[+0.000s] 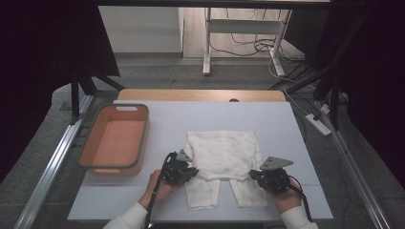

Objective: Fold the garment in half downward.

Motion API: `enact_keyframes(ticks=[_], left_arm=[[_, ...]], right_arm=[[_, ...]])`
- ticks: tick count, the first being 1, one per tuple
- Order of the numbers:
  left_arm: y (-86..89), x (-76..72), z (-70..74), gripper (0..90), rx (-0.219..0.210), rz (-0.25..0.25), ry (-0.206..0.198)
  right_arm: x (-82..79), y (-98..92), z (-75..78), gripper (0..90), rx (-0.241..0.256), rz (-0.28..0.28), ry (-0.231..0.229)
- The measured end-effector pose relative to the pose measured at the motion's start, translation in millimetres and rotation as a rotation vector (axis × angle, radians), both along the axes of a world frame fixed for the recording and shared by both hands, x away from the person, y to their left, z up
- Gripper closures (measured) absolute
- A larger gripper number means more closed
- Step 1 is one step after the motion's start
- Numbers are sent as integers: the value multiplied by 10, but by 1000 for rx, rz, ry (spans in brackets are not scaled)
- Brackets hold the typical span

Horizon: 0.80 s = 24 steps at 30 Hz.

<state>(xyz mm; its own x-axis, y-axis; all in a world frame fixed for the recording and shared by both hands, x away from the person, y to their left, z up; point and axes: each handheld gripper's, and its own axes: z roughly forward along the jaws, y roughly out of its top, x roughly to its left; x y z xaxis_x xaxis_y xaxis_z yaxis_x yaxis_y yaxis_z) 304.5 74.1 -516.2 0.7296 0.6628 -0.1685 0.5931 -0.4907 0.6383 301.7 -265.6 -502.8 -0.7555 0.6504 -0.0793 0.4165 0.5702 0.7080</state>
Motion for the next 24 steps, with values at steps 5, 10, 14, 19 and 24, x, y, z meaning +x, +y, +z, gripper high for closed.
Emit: enact_keyframes(ticks=[5,10,14,19,24], left_arm=[[19,-23,44,851,-18,-8,-4],[33,-59,64,851,-29,-8,-3],[48,-122,88,851,-40,-17,-6],[50,-187,94,849,-41,-20,-5],[66,-212,89,849,-42,-20,1]], right_arm=[[-52,-46,72,857,32,-9,-12],[-94,-31,98,857,33,-5,-18],[-160,-25,119,857,39,-2,-26],[-246,-25,130,857,38,5,-28],[-291,-19,120,857,37,13,-18]])
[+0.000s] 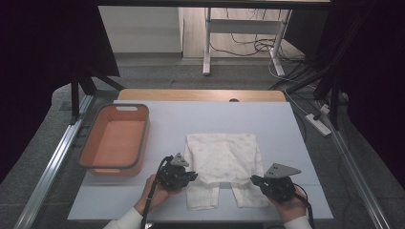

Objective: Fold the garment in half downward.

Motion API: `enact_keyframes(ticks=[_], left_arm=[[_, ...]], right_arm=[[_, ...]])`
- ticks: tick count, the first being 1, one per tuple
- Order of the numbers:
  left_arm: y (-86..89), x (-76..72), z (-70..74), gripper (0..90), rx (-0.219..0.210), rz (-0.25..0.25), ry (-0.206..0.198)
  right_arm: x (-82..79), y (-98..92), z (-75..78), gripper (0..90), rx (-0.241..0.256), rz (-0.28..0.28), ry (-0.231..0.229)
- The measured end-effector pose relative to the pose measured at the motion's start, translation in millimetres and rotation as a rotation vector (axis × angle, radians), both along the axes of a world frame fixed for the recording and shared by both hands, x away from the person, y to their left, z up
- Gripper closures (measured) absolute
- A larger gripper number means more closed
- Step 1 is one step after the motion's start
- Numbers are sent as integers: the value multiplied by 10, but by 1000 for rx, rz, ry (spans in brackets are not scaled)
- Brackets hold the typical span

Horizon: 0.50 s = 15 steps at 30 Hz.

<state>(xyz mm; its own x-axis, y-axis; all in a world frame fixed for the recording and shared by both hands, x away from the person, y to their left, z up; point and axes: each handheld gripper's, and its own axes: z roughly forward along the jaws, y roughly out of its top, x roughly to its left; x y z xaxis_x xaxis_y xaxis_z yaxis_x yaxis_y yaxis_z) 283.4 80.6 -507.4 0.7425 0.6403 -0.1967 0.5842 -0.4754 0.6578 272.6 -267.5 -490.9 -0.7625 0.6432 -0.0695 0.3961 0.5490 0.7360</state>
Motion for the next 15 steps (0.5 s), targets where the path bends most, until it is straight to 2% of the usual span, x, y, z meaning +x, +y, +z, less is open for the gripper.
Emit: enact_keyframes(ticks=[15], left_arm=[[13,-109,-3,848,-10,-8,5]], right_arm=[[-116,-6,-5,857,-6,10,6]])
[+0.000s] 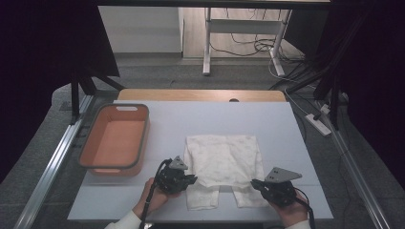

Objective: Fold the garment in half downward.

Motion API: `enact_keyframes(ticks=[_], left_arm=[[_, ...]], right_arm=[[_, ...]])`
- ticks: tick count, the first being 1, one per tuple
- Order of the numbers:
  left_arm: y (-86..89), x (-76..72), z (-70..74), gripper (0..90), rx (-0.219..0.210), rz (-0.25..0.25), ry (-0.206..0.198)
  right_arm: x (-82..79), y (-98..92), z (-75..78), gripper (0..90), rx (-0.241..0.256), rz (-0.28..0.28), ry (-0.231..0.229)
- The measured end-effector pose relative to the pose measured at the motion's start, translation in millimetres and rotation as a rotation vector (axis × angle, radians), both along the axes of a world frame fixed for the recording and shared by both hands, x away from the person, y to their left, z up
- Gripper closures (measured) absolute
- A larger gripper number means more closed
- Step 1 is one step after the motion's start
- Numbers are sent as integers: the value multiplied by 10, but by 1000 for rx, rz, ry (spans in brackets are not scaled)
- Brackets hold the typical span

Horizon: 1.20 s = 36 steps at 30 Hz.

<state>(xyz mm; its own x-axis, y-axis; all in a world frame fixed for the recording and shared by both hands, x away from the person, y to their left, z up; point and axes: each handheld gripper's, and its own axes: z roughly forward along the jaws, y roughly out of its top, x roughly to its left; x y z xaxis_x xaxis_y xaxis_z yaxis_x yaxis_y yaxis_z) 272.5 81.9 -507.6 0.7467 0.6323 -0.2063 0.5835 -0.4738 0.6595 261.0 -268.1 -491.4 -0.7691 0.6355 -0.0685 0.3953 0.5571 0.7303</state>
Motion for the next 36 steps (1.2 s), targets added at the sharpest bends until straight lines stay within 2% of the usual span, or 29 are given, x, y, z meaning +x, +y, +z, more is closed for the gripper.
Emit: enact_keyframes(ticks=[9,19,27,29,31,32,36], left_arm=[[14,-60,-17,847,0,-10,10],[-6,-198,-38,845,8,-35,18],[20,-271,-35,833,-2,-39,18],[26,-272,-33,777,-12,-40,14],[32,-260,-23,633,-14,-22,3],[35,-253,-18,578,-16,-3,-3],[48,-214,3,446,-26,55,-20]], right_arm=[[-85,3,-10,857,2,10,6],[-220,-38,2,856,5,11,12],[-326,-49,-2,854,9,19,23],[-339,-49,-10,834,8,23,27],[-343,-54,-7,732,12,20,17],[-337,-65,5,662,27,9,2],[-269,-136,54,509,66,-68,-19]])
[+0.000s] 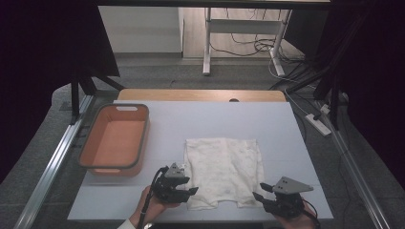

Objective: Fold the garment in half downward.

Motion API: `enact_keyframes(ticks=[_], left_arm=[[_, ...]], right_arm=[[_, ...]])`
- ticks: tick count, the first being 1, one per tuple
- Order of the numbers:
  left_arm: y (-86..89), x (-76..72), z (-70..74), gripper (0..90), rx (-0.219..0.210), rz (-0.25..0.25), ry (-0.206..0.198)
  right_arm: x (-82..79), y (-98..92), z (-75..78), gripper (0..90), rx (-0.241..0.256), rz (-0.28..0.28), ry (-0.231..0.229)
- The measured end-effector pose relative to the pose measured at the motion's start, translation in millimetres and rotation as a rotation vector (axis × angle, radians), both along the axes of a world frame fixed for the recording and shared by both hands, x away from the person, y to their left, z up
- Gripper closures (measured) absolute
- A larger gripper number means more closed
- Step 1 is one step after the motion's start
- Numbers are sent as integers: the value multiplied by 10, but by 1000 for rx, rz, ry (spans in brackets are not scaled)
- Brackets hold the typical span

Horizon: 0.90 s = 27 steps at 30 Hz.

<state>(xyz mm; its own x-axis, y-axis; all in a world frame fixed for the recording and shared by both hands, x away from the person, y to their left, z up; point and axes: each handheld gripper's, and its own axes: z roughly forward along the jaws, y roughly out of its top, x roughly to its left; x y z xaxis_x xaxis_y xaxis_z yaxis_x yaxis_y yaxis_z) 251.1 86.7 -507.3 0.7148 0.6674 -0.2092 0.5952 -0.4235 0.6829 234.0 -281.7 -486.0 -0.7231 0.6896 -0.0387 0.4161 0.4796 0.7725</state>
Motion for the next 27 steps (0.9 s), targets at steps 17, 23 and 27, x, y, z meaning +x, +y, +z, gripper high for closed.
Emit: enact_keyframes(ticks=[17,23,27], left_arm=[[16,235,-22,386,0,66,-8],[35,298,-21,386,-2,91,-13],[49,315,-20,386,1,98,-18]], right_arm=[[412,139,-196,477,-54,-47,77],[511,185,-274,509,-96,-33,100],[573,194,-297,614,-96,-16,123]])
